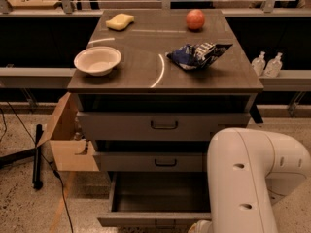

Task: Close bottom drawer

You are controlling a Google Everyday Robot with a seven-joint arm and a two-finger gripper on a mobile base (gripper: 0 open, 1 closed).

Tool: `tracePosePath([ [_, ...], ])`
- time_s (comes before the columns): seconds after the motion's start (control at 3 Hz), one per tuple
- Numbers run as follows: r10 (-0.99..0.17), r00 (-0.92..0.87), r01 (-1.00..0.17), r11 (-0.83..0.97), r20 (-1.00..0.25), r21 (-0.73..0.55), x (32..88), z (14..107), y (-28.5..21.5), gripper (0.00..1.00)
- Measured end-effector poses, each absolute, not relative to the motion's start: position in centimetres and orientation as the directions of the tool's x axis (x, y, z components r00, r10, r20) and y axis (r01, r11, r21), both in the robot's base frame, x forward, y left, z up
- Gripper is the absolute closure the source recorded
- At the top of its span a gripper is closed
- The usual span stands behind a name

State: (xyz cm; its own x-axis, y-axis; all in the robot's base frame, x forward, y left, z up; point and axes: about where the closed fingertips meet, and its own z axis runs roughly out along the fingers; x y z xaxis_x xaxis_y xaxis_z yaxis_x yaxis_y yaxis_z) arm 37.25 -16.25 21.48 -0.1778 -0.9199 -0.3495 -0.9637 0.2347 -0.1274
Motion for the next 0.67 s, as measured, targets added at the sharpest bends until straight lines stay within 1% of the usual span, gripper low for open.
tracePosePath([
  [0.67, -0.929, -0.128, -0.948, 0.218, -0.348, -0.233, 40.0, 17.9, -16.6, 1.00],
])
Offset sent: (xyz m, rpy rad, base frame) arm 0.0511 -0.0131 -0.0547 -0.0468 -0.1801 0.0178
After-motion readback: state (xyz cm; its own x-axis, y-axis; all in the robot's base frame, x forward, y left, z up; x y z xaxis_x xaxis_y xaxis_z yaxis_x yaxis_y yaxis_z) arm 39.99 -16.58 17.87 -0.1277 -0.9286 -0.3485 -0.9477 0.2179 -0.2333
